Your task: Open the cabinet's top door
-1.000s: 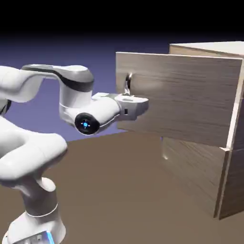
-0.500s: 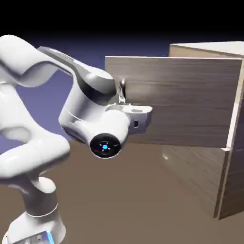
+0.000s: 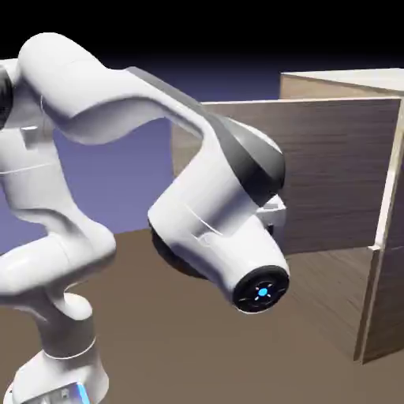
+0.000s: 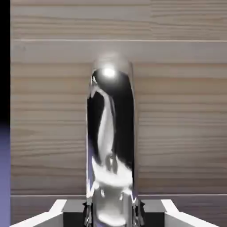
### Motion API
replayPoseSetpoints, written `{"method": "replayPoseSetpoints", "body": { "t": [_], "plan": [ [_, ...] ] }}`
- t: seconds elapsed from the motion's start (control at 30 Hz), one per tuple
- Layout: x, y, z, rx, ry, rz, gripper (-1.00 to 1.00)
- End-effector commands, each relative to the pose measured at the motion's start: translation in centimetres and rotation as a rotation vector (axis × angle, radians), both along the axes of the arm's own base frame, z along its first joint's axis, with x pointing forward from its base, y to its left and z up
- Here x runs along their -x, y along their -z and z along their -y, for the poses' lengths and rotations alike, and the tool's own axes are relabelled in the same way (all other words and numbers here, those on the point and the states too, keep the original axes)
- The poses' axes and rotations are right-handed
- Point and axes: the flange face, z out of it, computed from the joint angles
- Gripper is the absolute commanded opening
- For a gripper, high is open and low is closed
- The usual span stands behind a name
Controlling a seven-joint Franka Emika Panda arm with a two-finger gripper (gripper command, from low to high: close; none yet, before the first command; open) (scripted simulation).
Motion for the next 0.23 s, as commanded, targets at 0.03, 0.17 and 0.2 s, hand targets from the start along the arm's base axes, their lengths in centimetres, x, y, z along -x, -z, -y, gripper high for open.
{"method": "replayPoseSetpoints", "body": {
  "t": [0.03,0.17,0.2],
  "plan": [
    [-0.4,0.0,1.6,0.000,-0.040,0.000,-1.00],
    [-1.2,0.0,4.0,0.000,-0.104,0.000,-1.00],
    [-1.2,0.0,4.0,0.000,-0.104,0.000,1.00]
  ]
}}
